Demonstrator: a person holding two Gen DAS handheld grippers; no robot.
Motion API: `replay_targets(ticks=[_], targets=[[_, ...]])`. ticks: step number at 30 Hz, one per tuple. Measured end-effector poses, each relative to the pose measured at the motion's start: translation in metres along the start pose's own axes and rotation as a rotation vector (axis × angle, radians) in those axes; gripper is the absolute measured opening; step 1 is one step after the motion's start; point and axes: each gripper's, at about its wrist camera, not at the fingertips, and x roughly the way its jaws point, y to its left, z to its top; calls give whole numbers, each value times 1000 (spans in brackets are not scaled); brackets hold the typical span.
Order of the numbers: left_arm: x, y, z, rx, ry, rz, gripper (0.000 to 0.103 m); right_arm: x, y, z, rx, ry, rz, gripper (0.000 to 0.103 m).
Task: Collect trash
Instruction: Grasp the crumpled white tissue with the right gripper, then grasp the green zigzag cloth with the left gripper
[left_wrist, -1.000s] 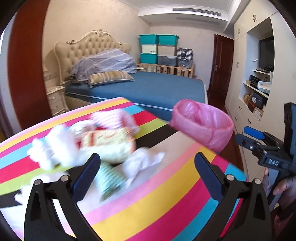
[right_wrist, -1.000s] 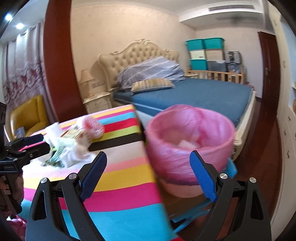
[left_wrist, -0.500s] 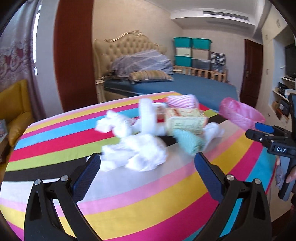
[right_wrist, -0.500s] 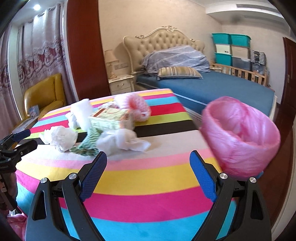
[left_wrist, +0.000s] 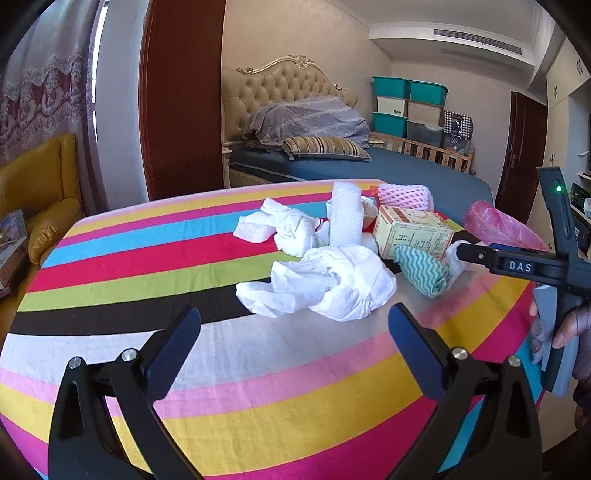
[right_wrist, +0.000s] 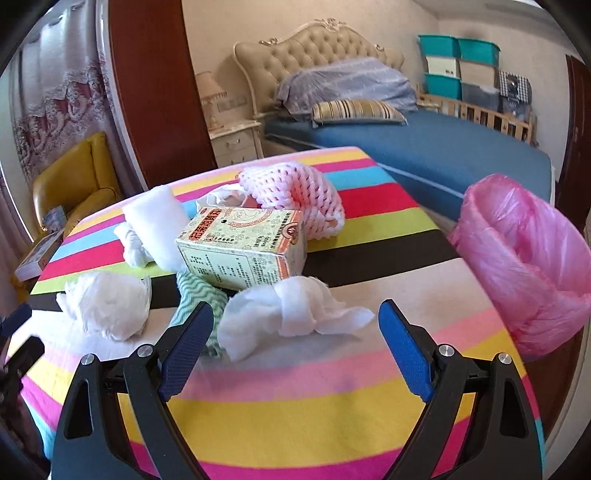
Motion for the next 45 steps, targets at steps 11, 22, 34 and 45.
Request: replay_targets(ticks=[11, 22, 34, 45], targets=[[8, 6, 1, -30, 26, -12, 98, 6, -6, -9, 10, 67, 28, 25], [16, -36, 11, 16, 30, -84, 98, -32, -16, -25, -10, -24, 60, 20], [67, -126, 34, 118, 95, -168, 84, -78, -53, -31, 7, -125, 41, 21], [127, -151, 31, 154, 287, -118, 50, -79, -64, -40, 31, -127, 68, 21]])
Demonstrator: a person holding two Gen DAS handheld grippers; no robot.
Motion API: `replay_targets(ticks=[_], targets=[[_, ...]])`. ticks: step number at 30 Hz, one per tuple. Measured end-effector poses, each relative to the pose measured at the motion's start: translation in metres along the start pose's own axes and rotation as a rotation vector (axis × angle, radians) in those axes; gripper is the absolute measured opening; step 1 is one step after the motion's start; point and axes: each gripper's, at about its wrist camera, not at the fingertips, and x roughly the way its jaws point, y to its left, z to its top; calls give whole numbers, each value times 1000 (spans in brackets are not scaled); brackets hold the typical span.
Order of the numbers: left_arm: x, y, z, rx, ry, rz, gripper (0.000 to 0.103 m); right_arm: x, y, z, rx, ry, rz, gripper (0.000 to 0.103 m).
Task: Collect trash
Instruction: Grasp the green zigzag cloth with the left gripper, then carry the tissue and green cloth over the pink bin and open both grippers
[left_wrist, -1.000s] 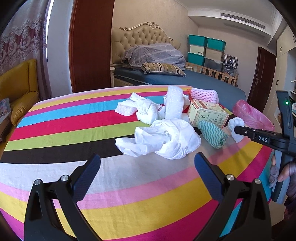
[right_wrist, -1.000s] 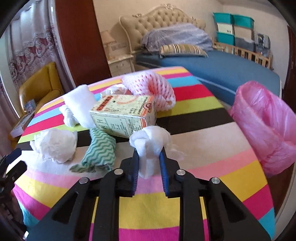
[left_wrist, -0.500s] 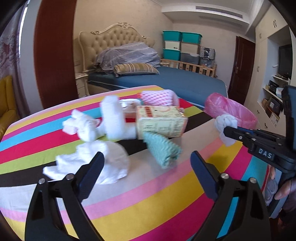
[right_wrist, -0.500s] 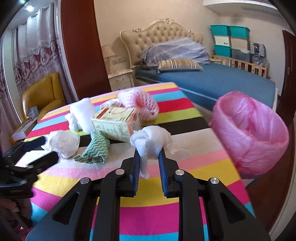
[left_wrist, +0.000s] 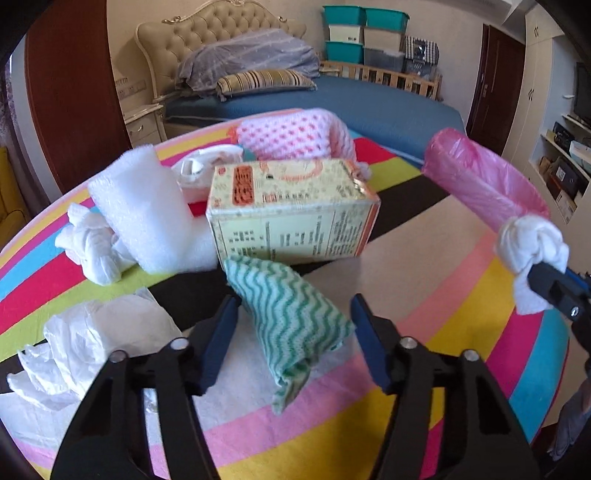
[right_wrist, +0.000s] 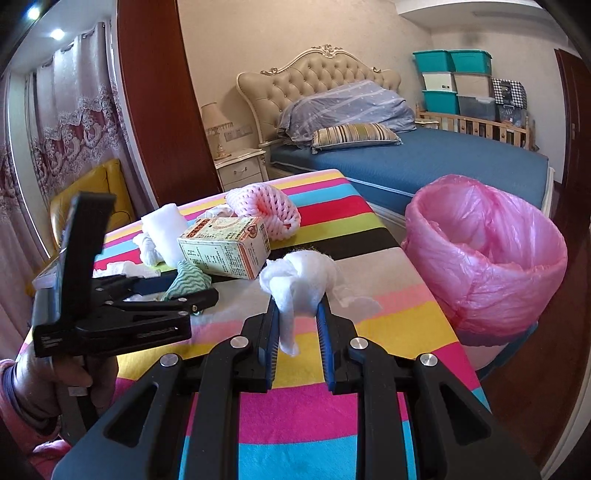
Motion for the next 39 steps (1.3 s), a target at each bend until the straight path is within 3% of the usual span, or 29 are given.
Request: replay_targets(ticks=[1, 5, 16, 29, 39], targets=[[-1, 1, -2, 5, 2, -17, 38, 0, 0, 0, 1, 1, 1, 21], [-13, 0, -9, 33, -37, -24, 32, 2, -1, -4, 2, 9, 6, 21], [-66, -7, -27, 44, -212, -71, 31, -9, 4, -7, -30, -5, 10, 21], [-102, -35, -31, 117, -352, -99, 31, -25, 3, -8, -44, -51, -5, 21], [-99, -54, -19, 177, -376, -121, 31, -39, -12, -4, -39, -97, -26, 21]])
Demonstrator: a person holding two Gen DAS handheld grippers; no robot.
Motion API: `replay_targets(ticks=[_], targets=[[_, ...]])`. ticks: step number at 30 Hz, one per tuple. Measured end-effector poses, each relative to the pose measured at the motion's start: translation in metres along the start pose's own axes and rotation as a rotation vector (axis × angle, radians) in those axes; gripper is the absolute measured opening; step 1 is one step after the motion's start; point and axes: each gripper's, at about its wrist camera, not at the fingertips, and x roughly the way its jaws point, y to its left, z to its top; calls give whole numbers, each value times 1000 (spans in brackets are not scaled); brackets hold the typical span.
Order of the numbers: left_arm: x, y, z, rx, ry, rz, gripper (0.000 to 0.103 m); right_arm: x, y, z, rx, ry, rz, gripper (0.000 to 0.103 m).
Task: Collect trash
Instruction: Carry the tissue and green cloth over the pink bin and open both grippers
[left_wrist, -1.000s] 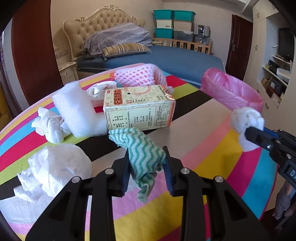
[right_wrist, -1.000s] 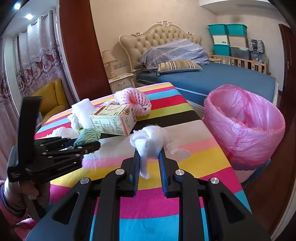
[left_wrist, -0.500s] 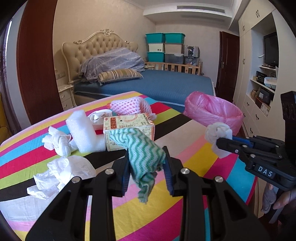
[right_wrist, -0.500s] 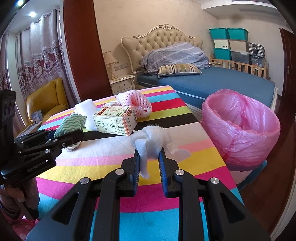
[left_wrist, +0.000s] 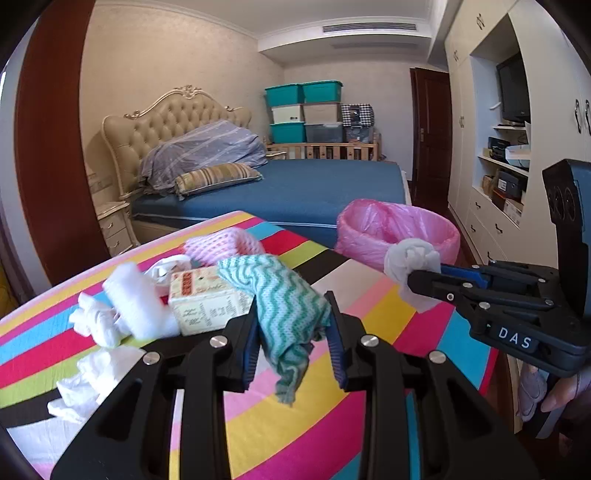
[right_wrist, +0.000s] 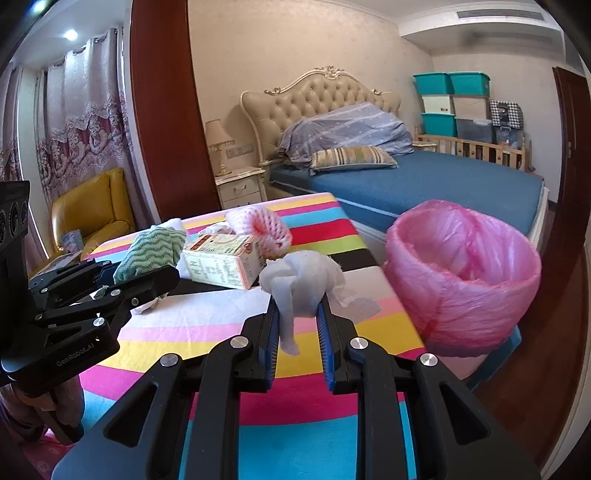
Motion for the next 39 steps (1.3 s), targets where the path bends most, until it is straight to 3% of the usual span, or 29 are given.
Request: replay_targets(ticks=[5, 14, 22, 31, 39], targets=[[6, -12, 10, 31, -14, -35, 31, -7, -18, 6, 6, -22, -27, 21], [35, -47, 41, 67, -34, -161, 31, -20, -63, 16, 17, -77, -81, 21], [74, -67, 69, 76, -39, -284, 33, -14, -119, 27, 48, -74, -113, 21], [126, -101, 97, 137, -18, -309, 33, 10, -175, 47, 80, -70, -172, 21], [174, -106, 112, 86, 38, -327, 34, 29, -203, 56, 71, -57, -179, 22]])
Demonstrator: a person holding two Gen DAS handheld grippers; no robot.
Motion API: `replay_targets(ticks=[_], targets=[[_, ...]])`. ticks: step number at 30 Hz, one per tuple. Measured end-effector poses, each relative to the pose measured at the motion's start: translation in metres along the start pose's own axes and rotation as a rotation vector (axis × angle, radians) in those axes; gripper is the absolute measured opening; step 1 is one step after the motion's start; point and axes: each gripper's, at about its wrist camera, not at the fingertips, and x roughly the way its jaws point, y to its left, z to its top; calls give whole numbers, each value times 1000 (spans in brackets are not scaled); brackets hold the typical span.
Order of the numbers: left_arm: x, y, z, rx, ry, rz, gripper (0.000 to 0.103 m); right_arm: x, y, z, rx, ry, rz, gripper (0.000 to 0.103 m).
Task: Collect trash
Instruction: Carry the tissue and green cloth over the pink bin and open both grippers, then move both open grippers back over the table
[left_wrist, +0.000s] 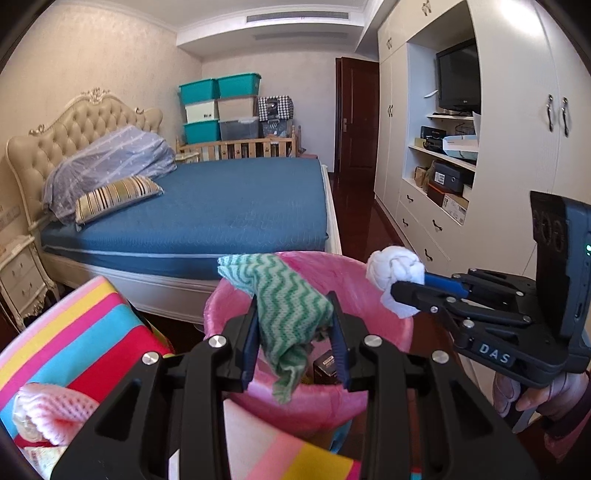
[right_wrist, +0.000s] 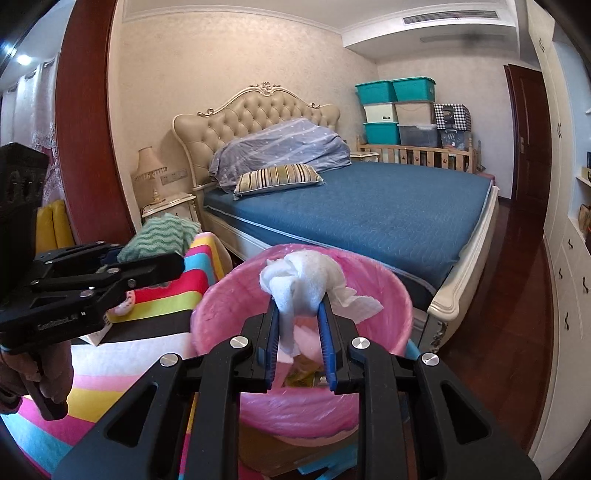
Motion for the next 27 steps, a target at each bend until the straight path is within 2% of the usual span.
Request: replay_targets(ticks=[3, 4, 5, 6, 7, 8, 9, 14, 17, 22, 27], targets=[[15, 2, 5, -8, 17, -12, 36, 7, -10, 4, 0, -15, 28, 24], [20, 5, 7, -10, 21, -22, 41, 11, -15, 6, 3, -15, 47, 24], [26, 7, 9, -18, 28, -39, 51, 13, -17, 7, 1, -18, 49, 30], [28, 8, 9, -22, 29, -38, 57, 15, -21, 7, -4, -23, 31, 44], [28, 9, 10, -26, 21, -17, 65, 15, -24, 7, -6, -28, 25, 52], [28, 11, 11, -28, 10, 3, 69, 14, -27, 6, -5, -35, 26, 65], [25, 15, 11, -33, 2, 16, 71, 13, -30, 5, -1, -44, 25, 67], [1, 29, 5, -58, -35, 77, 92, -9, -39, -4, 50, -81, 34, 67], [-20, 37, -4, -77, -49, 122, 98, -23, -36, -7, 50, -95, 46, 67], [-53, 47, -18, -102, -58, 151, 98, -42, -12, -8, -2, -91, 42, 67], [-85, 43, -37, -86, -47, 206, 98, -49, 20, -12, -16, -57, 32, 74]])
